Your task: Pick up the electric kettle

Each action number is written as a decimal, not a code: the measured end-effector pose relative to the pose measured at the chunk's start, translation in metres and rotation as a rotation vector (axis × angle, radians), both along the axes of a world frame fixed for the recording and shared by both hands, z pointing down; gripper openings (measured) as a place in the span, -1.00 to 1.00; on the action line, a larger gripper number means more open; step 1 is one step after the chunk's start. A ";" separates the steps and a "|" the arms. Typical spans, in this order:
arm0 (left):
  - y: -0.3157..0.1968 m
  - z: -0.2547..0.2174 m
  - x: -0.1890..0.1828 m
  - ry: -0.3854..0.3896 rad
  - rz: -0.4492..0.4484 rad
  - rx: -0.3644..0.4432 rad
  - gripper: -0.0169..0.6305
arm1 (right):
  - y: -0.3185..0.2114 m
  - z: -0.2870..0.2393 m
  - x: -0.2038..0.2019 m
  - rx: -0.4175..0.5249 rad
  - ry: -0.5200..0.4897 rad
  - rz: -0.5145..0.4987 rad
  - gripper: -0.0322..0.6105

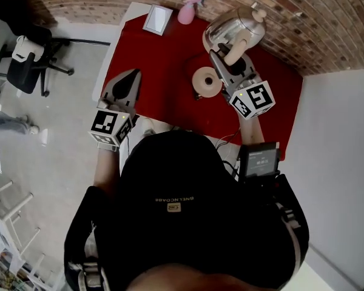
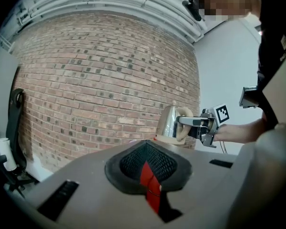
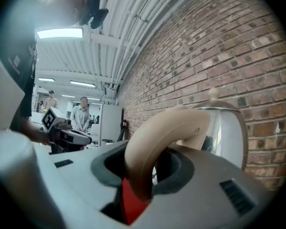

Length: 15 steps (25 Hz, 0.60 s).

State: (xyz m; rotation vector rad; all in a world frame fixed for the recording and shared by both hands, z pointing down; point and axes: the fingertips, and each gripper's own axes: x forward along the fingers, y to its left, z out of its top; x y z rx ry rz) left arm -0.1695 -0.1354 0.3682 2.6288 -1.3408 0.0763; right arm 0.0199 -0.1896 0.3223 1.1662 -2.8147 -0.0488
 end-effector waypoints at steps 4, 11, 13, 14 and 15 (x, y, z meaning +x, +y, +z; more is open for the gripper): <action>0.002 -0.006 -0.010 0.002 -0.034 0.019 -0.93 | 0.008 -0.006 -0.027 -0.002 0.004 -0.094 -0.53; 0.008 -0.017 -0.027 -0.003 -0.093 0.042 -0.93 | 0.032 -0.015 -0.076 0.018 0.021 -0.294 -0.53; 0.009 -0.020 -0.030 -0.005 -0.105 0.046 -0.93 | 0.040 -0.018 -0.088 0.018 0.017 -0.342 -0.53; 0.010 -0.021 -0.031 -0.005 -0.111 0.048 -0.93 | 0.044 -0.018 -0.094 0.017 0.016 -0.365 -0.53; 0.010 -0.021 -0.032 -0.005 -0.116 0.049 -0.93 | 0.048 -0.018 -0.100 0.016 0.016 -0.388 -0.53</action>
